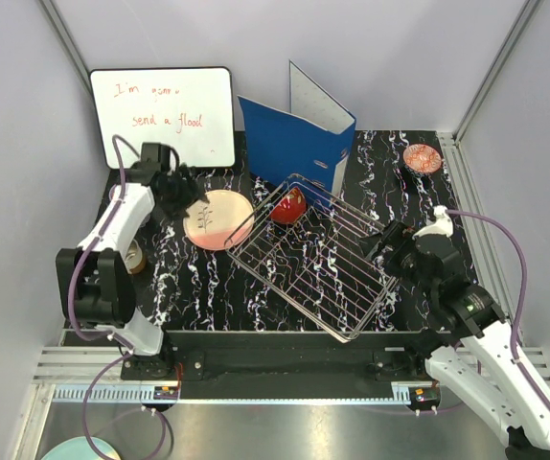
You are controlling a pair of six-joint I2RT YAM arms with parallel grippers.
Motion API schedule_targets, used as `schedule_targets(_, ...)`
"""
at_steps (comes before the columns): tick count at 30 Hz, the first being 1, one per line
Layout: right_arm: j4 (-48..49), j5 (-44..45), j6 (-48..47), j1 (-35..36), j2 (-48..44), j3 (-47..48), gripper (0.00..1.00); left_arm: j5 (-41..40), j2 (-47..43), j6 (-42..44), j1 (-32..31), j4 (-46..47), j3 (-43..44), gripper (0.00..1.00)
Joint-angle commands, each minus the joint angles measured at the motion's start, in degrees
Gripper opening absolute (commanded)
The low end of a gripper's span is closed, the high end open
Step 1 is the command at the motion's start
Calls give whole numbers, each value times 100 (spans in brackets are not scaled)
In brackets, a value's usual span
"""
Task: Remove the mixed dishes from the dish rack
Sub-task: Place the plate at the center of the board, then adjust the dish rack at the center of the board.
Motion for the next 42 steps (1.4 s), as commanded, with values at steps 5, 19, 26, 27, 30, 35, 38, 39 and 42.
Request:
schedule_targets(5,334,-84,-201,-28,361,223,91,164,-744,652,-892,66,1628,69)
schedule_targets(19,326,-382,-351,-19,678,417,89,2009,301,3411,-1791,1078,1452,70)
schedule_targets(26,238,-453,-439,-19,660,373,89,1860,863,4020,-2160,1490,1286,69)
schedule_targets(27,238,-453,-430,-19,669,373,89,1825,908,4020,-2178,1578,1181,69)
schedule_targets(30,211,-453,-439,-19,617,329,89,1747,987,4064,-2248,1938,926,69)
schedule_targets(35,211,-453,-395,-19,608,241,89,1667,1312,4143,-2257,2386,820,69)
schedule_targets(38,203,-488,-386,-19,651,232,89,1851,1409,4090,-2283,2728,741,69)
schedule_targets(39,202,-479,-395,-19,643,224,89,1964,1392,4029,-2292,2826,706,69)
schedule_targets(42,202,-435,-378,-19,634,188,89,2035,1444,4037,-2380,2950,723,68)
